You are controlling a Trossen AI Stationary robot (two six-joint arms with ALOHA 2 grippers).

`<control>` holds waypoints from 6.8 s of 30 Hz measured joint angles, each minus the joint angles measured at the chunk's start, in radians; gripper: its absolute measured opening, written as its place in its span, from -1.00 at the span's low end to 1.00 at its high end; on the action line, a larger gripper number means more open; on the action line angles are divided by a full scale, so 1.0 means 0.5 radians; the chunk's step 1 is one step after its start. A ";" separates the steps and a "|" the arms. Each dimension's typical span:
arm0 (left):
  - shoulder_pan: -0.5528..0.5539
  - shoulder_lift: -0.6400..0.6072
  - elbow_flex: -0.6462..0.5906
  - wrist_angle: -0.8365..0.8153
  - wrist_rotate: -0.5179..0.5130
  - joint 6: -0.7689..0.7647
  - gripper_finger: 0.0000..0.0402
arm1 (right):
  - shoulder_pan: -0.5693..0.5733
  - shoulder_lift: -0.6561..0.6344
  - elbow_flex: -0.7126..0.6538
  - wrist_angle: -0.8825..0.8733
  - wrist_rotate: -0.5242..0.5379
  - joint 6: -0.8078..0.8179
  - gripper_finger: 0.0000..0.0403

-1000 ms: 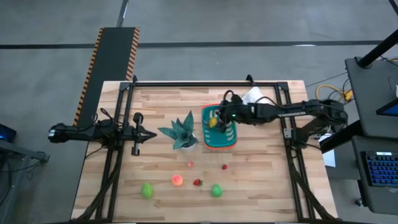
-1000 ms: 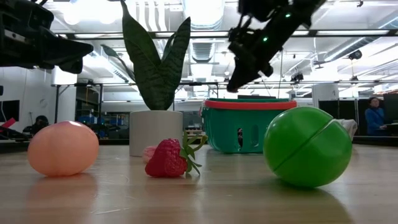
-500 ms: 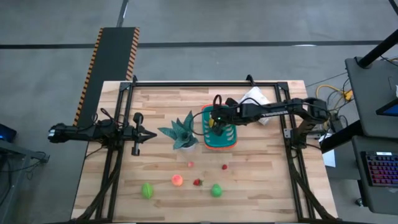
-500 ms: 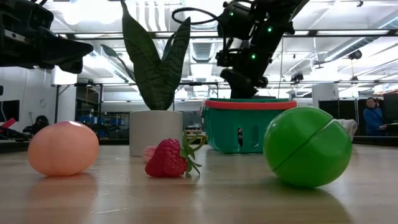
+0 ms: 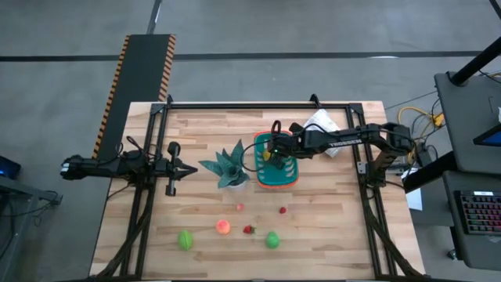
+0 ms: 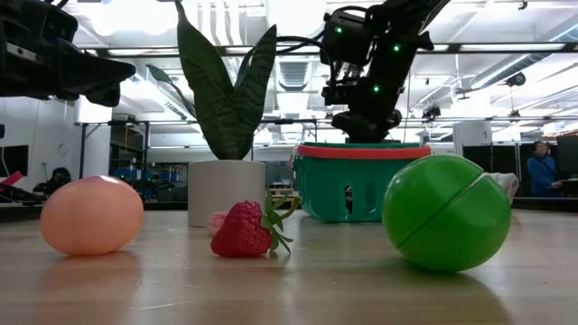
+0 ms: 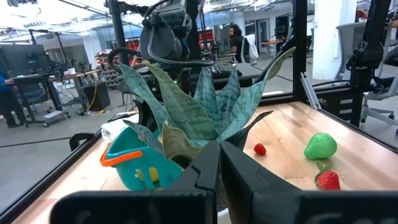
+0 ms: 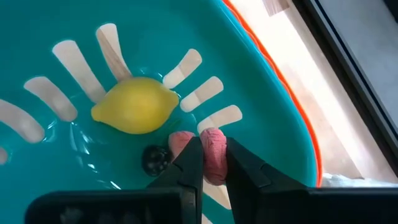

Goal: Build produce basket
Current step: Put the right peach into the basket, then put the raspberry into the basket

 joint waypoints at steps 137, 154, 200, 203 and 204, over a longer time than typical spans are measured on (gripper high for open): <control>0.000 0.001 0.001 0.000 0.000 0.000 -1.00 | 1.176 0.011 -0.682 1.057 -0.493 0.021 -0.39; 0.000 0.001 0.000 0.000 0.000 0.000 -1.00 | 1.176 0.006 -0.682 1.044 -0.525 0.006 -0.51; 0.000 0.000 0.001 0.000 0.000 0.000 -1.00 | 1.177 -0.228 -0.698 0.997 -0.542 -0.096 -0.63; 0.000 0.001 0.000 0.000 0.001 0.000 -1.00 | 1.176 -0.315 -0.698 0.986 -0.480 -0.174 -0.63; 0.000 0.000 0.001 0.000 0.000 0.000 -1.00 | 1.176 -0.348 -0.698 0.989 -0.452 -0.199 -0.63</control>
